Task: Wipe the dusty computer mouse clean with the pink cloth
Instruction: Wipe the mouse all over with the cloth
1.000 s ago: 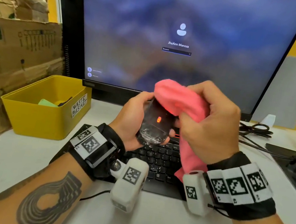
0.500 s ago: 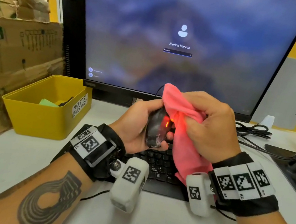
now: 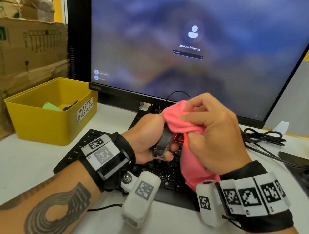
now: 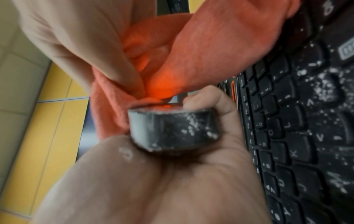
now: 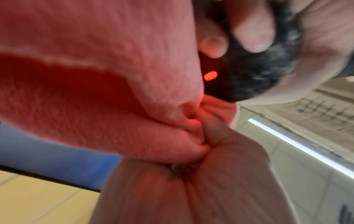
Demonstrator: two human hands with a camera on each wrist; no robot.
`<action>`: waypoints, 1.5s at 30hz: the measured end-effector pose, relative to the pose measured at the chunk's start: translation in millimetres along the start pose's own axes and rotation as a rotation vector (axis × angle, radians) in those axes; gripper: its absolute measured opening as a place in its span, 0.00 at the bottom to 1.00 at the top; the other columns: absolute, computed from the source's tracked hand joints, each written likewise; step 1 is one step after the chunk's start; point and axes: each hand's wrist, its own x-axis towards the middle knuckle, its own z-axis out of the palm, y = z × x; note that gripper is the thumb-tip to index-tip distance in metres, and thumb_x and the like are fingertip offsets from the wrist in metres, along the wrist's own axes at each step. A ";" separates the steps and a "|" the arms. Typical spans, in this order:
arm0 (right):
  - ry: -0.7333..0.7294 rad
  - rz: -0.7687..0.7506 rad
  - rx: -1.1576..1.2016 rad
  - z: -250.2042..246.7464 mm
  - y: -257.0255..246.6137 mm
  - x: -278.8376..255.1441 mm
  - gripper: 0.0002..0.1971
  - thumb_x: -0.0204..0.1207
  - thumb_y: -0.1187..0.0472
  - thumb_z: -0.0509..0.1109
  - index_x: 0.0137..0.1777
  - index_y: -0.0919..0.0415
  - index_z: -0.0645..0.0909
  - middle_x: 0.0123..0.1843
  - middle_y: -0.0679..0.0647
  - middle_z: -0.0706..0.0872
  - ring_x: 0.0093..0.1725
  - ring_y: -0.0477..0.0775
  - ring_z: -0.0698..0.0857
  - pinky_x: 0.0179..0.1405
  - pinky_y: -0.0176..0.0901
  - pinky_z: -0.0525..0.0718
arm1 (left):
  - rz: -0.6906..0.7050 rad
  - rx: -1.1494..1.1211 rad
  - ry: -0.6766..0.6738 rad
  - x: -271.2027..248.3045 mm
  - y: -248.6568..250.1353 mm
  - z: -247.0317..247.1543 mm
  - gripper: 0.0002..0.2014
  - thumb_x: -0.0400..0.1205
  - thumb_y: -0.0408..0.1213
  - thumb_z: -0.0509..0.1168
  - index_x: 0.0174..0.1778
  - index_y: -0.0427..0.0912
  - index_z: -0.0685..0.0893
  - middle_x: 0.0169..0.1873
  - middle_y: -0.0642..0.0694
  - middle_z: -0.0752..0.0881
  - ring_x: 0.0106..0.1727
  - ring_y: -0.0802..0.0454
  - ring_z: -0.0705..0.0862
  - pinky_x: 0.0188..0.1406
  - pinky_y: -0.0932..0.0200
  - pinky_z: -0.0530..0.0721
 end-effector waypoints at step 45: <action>0.054 0.191 0.190 -7.6 0.6 -1.8 0.23 0.77 0.75 0.73 0.64 0.48 0.90 0.60 0.30 0.87 0.60 0.20 0.83 0.62 0.22 0.81 | 0.086 -0.193 -0.153 -11.0 15.6 -3.3 0.20 0.88 0.55 0.60 0.62 0.41 0.81 0.44 0.40 0.79 0.36 0.48 0.73 0.28 0.60 0.62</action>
